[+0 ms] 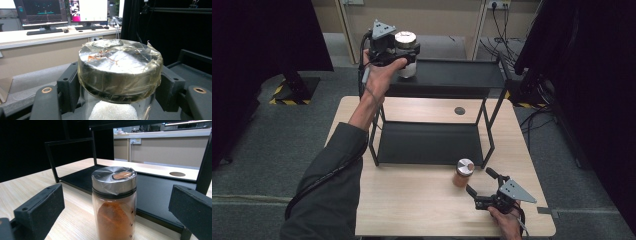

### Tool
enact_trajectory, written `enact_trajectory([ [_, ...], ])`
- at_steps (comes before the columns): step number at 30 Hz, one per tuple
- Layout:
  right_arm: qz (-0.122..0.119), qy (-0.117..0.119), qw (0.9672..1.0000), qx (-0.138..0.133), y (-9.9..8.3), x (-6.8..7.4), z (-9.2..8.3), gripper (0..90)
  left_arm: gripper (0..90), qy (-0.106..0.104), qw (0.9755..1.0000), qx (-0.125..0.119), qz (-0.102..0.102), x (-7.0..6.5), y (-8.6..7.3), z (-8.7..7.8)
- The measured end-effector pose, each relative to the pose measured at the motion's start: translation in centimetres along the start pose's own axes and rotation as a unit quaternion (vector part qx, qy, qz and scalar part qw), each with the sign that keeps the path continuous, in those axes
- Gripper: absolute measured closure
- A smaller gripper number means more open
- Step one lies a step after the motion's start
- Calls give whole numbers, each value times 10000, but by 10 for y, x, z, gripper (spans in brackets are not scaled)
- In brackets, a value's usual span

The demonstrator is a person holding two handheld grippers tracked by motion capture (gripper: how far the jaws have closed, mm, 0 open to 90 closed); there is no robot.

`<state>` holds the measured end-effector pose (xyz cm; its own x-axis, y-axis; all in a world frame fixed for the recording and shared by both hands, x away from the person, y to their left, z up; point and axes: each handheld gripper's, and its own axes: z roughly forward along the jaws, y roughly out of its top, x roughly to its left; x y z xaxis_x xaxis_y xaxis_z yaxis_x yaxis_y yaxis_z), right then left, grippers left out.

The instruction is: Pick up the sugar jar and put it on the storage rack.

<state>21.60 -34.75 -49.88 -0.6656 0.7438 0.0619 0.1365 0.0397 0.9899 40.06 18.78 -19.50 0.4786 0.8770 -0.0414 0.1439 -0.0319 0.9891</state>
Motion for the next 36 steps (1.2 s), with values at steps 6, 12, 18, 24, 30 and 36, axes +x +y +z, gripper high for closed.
enact_trajectory([
  [6,-1,10,10000,-1,0,0,0,2,317,29,10000,19,-57,1,-7,5],
  [12,7,18,10000,14,0,0,1,3,316,99,9999,-48,45,0,-11,6],
  [18,17,16,10000,18,0,1,1,2,200,105,9997,-178,-128,0,-16,6],
  [24,8,16,10000,16,0,1,1,2,24,199,9995,-209,-142,-7,-15,4],
  [30,9,11,10000,9,0,1,1,3,0,243,9994,-160,-183,-14,-11,0],
  [36,10,11,10000,5,0,1,1,3,0,232,9994,-171,-195,-20,-11,-9],
])
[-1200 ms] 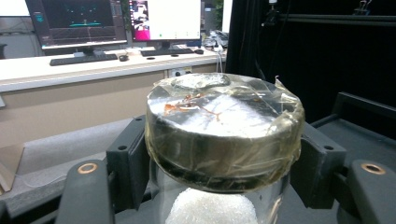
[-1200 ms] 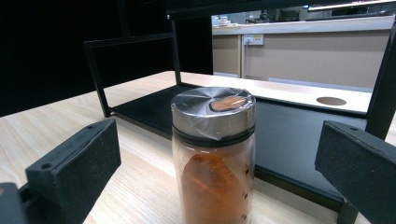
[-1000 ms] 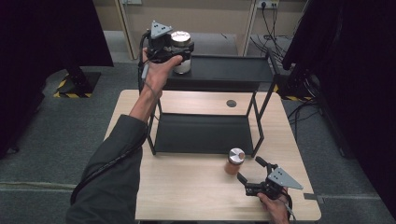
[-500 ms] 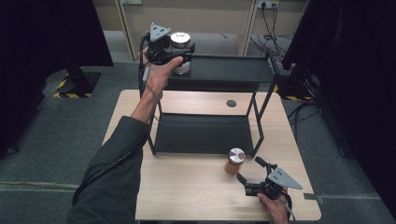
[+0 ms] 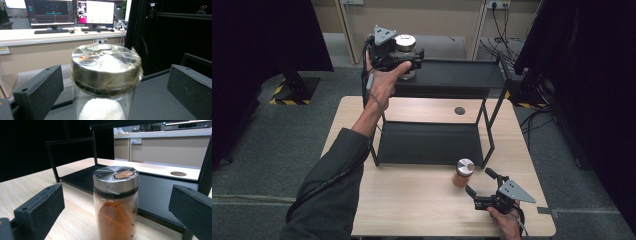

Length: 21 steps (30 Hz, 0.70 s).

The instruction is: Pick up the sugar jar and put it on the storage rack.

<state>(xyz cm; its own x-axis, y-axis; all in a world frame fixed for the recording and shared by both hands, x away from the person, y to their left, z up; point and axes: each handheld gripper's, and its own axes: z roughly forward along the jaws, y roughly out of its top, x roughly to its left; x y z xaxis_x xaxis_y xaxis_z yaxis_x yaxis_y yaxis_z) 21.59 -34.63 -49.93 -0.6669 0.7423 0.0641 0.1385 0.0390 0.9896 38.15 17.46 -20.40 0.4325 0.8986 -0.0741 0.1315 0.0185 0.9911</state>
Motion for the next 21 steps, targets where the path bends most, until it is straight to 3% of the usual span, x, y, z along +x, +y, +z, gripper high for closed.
enact_trajectory([
  [10,-1,1,10000,2,0,0,0,2,2,45,10000,-52,18,-9,-5,-20],
  [21,4,5,10000,0,0,0,0,2,3,-213,9997,-86,-74,-16,-25,-42],
])
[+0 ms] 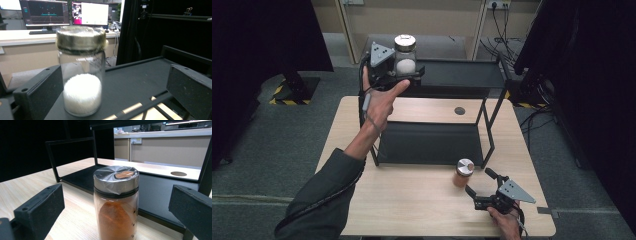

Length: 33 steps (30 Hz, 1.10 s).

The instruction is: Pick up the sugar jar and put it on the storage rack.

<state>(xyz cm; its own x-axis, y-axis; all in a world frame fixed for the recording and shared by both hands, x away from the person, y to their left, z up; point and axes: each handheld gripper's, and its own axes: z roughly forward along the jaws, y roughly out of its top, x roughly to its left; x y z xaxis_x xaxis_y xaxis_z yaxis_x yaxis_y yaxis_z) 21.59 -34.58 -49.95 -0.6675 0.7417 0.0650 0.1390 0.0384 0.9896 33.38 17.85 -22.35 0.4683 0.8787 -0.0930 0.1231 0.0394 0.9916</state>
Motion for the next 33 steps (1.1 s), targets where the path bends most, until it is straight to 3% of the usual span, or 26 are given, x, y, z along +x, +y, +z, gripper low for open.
enact_trajectory([
  [6,3,-4,10000,-3,0,0,0,2,3,-58,10000,-39,19,-4,-10,-10],
  [13,7,-4,10000,-5,0,0,0,2,4,-220,9995,-189,-97,-5,-24,-23],
  [33,-3,-8,10000,-17,0,0,0,2,3,-437,9981,-435,54,-13,-72,-51],
])
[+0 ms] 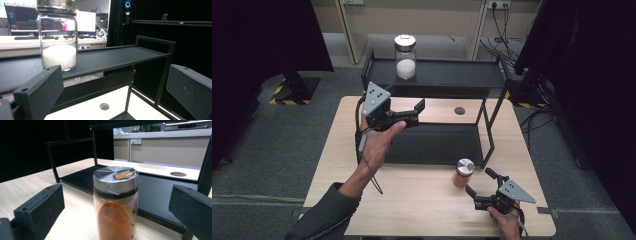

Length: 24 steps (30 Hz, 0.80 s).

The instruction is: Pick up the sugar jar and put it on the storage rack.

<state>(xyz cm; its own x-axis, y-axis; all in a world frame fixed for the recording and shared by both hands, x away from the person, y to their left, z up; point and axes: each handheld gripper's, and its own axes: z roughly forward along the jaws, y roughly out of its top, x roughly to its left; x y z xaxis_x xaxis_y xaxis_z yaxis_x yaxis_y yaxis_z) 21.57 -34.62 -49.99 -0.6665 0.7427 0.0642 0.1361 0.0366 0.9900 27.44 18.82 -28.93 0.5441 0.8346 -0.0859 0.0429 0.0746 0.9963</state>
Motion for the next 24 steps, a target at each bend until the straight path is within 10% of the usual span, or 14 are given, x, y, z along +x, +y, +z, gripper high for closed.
enact_trajectory([
  [24,2,-8,10000,1,0,1,0,2,2,-333,9994,56,83,-10,-58,-23],
])
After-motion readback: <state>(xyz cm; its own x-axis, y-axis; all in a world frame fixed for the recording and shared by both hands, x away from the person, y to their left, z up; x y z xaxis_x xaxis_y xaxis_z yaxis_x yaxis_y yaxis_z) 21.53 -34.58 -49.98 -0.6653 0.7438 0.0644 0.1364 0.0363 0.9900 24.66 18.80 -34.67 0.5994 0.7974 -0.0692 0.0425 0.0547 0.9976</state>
